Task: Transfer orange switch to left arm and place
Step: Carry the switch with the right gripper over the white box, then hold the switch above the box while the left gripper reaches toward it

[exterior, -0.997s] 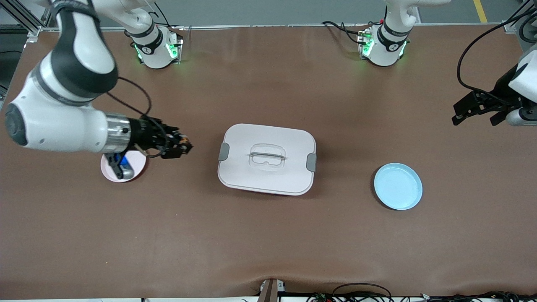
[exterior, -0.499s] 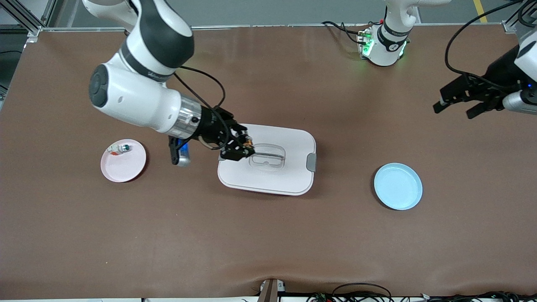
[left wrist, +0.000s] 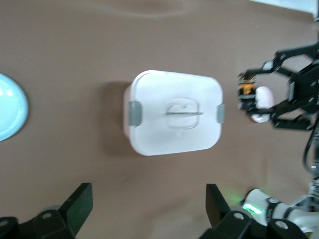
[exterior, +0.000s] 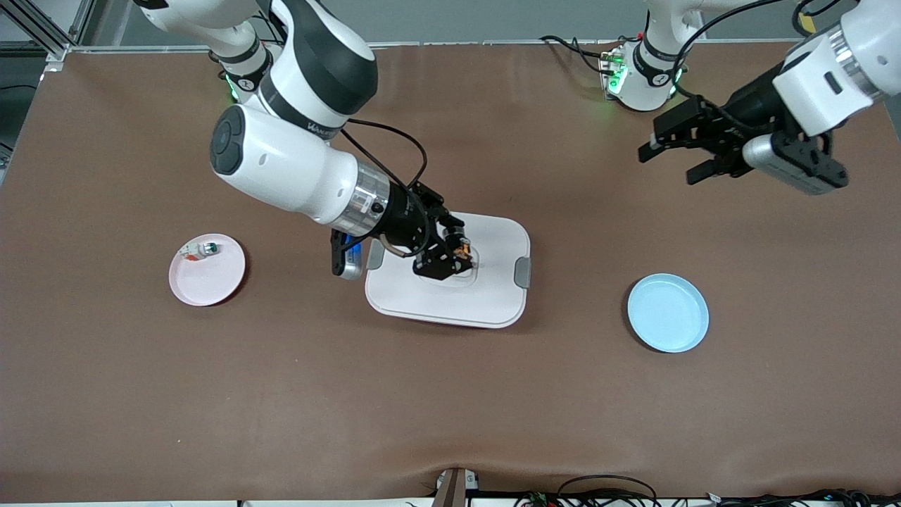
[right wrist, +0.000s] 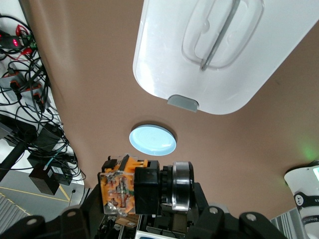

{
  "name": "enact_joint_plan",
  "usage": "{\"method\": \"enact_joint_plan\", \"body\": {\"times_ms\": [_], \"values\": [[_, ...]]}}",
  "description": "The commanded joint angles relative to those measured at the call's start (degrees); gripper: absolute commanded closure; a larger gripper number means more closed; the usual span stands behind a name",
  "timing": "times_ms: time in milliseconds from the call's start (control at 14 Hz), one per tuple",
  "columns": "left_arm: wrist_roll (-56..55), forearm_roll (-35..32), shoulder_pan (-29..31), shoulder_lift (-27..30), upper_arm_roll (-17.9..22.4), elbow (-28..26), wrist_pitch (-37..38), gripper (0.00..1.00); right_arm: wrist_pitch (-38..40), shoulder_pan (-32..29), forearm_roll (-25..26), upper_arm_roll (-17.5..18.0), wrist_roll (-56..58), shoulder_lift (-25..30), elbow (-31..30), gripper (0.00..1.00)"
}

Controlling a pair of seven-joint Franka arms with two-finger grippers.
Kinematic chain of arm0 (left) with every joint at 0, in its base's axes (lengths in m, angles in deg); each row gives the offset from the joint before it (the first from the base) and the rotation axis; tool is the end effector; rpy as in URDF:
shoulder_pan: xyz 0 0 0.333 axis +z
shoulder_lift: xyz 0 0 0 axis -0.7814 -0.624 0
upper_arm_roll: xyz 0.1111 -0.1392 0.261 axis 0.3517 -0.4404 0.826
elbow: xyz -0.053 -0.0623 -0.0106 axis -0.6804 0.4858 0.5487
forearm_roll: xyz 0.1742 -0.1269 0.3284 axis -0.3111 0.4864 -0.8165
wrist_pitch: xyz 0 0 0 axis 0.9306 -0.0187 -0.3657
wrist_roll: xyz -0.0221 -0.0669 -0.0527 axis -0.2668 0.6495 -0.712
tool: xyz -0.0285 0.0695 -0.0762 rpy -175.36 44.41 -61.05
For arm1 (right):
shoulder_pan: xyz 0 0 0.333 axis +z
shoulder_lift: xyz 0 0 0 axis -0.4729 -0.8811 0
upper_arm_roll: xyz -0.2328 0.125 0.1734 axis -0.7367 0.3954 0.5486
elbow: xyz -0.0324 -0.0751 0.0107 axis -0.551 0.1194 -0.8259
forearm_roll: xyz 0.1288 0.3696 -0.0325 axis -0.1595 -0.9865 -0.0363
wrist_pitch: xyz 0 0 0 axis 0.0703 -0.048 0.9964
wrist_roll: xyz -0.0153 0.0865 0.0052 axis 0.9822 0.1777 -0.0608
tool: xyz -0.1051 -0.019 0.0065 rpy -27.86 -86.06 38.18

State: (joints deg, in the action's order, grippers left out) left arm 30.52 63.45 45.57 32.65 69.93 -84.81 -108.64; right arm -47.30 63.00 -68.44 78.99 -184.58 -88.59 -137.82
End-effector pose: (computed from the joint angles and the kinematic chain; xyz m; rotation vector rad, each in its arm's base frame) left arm 0.5518 -0.1731 0.6475 2.5840 -0.1144 0.0469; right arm 0.6088 0.4397 0.5386 -1.9353 1.5875 0.5637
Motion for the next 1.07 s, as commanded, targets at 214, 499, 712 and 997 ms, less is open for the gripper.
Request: {"method": "enact_joint_plan", "body": {"times_ms": [214, 499, 712, 997], "values": [[0.5, 11.1, -1.6, -8.2, -3.0, 0.9, -10.3, 0.00, -2.1, 1.0, -1.1, 0.5, -3.7, -0.9, 2.3, 1.00], [1.2, 15.1, -4.8, -12.5, -3.6, 1.7, -18.4, 0.00, -6.8, 2.4, -1.1, 0.8, -4.7, -1.2, 2.3, 1.00], [1.1, 15.3, -6.9, -14.3, -3.7, 2.2, -22.4, 0.00, -7.1, 3.0, -1.1, 0.8, -5.0, -1.5, 2.3, 1.00], [1.3, 16.9, -7.5, -17.5, -3.9, 4.7, -24.8, 0.00, -7.5, 3.3, -1.1, 0.8, -5.2, -2.1, 2.3, 1.00]]}}
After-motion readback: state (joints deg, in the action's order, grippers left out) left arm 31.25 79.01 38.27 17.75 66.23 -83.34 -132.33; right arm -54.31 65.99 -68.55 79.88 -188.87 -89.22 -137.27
